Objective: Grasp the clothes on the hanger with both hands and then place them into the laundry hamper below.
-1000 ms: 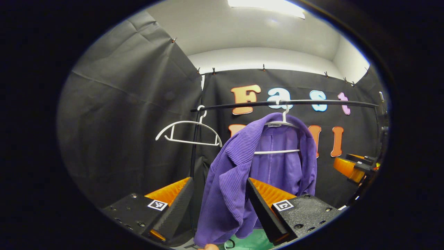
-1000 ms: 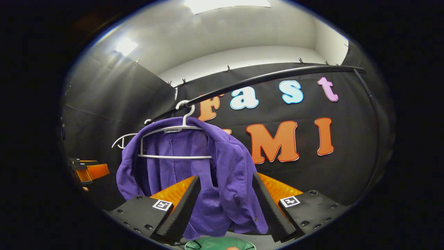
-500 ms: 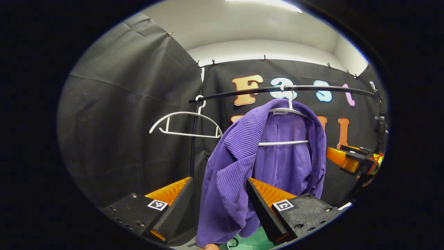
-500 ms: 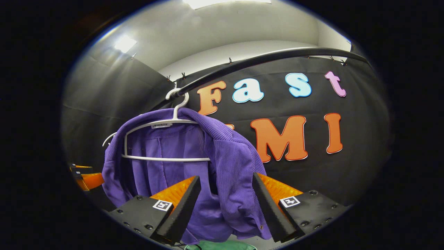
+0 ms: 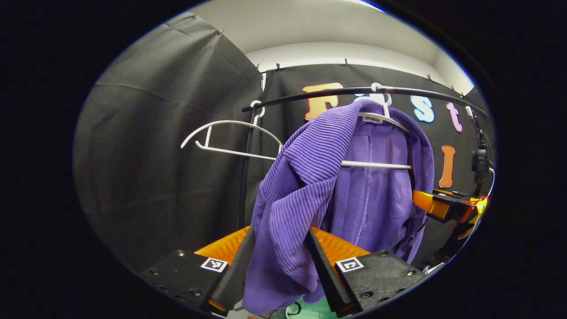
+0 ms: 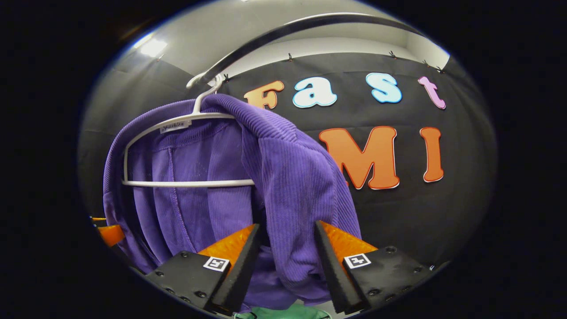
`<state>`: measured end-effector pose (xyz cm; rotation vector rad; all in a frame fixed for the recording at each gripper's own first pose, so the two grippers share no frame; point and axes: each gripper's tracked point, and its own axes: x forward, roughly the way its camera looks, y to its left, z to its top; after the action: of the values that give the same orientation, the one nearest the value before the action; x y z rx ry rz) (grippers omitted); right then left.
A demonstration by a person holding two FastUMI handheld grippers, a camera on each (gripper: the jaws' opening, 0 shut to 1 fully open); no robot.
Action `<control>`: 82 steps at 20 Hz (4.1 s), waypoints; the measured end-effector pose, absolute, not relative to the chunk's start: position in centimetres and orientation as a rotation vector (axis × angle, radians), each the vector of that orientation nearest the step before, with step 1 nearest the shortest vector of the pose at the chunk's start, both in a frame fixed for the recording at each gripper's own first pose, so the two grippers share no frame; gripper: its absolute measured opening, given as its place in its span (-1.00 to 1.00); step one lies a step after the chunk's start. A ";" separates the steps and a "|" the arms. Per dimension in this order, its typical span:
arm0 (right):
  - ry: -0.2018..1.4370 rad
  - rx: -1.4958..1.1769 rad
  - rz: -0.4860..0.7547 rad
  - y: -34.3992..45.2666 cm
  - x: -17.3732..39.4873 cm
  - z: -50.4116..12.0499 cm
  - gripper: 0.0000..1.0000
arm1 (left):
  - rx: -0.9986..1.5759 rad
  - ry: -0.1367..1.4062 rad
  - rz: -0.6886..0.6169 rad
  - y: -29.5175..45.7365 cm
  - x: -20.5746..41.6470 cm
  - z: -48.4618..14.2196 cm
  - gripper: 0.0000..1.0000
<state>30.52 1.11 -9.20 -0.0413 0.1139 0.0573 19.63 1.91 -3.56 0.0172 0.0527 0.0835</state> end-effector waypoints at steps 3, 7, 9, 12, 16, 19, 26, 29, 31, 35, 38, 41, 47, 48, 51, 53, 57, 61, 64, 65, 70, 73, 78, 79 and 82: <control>0.091 -0.052 0.052 1.0 30.8 -9.3 0.57 | 0.007 0.059 0.061 1.6 20.0 -3.7 0.24; 0.088 -0.055 0.066 1.4 30.9 -9.4 0.57 | 0.001 0.066 0.019 0.9 20.2 -3.8 0.02; 0.085 -0.047 0.072 1.7 30.5 -9.3 0.52 | 0.006 0.069 -0.003 0.7 20.4 -3.9 -0.10; 0.076 -0.049 0.088 2.0 30.3 -9.0 0.27 | -0.002 0.069 0.006 0.9 20.4 -3.9 -0.20; 0.061 -0.072 0.077 1.6 30.0 -8.7 -0.34 | -0.053 0.079 -0.060 -0.8 20.6 -4.0 -0.91; 0.068 -0.050 0.076 1.3 29.6 -8.5 -0.82 | -0.166 0.050 -0.088 -0.1 20.4 -3.2 -1.00; 0.102 0.065 0.135 0.5 30.3 -8.3 -0.85 | -0.113 0.028 -0.039 2.5 19.8 -1.4 -1.00; 0.155 0.145 0.163 -0.3 31.5 -8.2 -0.85 | -0.072 0.004 -0.027 3.7 19.6 0.1 -1.00; 0.188 0.204 0.171 -1.3 32.1 -7.4 -0.85 | -0.056 -0.004 -0.019 4.6 19.8 1.0 -1.00; 0.209 0.243 0.172 -4.2 33.5 -5.0 -0.85 | -0.052 -0.039 0.006 7.0 20.3 3.6 -1.00; 0.251 0.271 0.189 -5.2 34.6 -4.2 -0.85 | -0.056 -0.078 0.040 9.0 21.0 6.0 -1.00; 0.273 0.324 0.187 -5.6 36.0 -3.6 -0.84 | -0.065 -0.121 0.067 10.2 22.2 8.2 -1.00; 0.298 0.438 0.248 -6.7 37.1 -2.7 -0.85 | 0.030 -0.174 0.099 11.2 24.4 11.4 -1.00; 0.292 0.455 0.253 -6.9 37.4 -2.3 -0.85 | 0.050 -0.183 0.110 11.3 25.0 11.9 -1.00; 0.252 0.490 0.237 -9.1 38.2 -0.7 -0.85 | 0.065 -0.162 0.108 10.8 27.0 11.5 -0.98; 0.256 0.477 0.207 -10.8 38.3 -1.3 -0.85 | 0.055 -0.140 0.095 10.5 27.8 10.2 -1.00; 0.363 0.462 0.174 -11.2 37.7 -5.7 -0.85 | -0.050 -0.037 0.017 8.2 29.5 5.0 -1.00; 0.373 0.413 0.156 -11.8 36.8 -7.7 -0.85 | -0.045 0.020 0.010 8.3 29.9 1.6 -1.00; 0.376 0.409 0.125 -13.4 35.8 -8.6 -0.84 | -0.052 0.046 -0.007 8.7 29.4 0.0 -1.00; 0.378 0.407 0.118 -13.7 35.3 -9.0 -0.84 | -0.049 0.051 -0.008 8.8 29.4 -0.4 -1.00; 0.411 0.375 0.113 -14.1 32.8 -11.2 -0.84 | -0.047 0.080 -0.022 9.1 28.2 -1.9 -1.00; 0.440 0.347 0.110 -14.1 31.6 -12.8 -0.84 | -0.028 0.080 -0.024 9.4 26.8 -2.1 -1.00; 0.482 0.332 0.105 -13.7 29.4 -14.9 -0.85 | -0.006 0.072 -0.026 9.7 25.0 -2.1 -1.00; 0.492 0.322 0.101 -13.6 28.8 -15.3 -0.85 | 0.002 0.072 -0.027 9.5 24.8 -2.2 -1.00; 0.510 0.289 0.093 -13.1 27.0 -16.4 -0.84 | 0.030 0.065 -0.047 8.1 23.7 -2.1 -1.00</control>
<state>26.99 -13.08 -16.38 0.2894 0.5103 0.0934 23.70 8.09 -2.13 0.0303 0.0649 -0.0470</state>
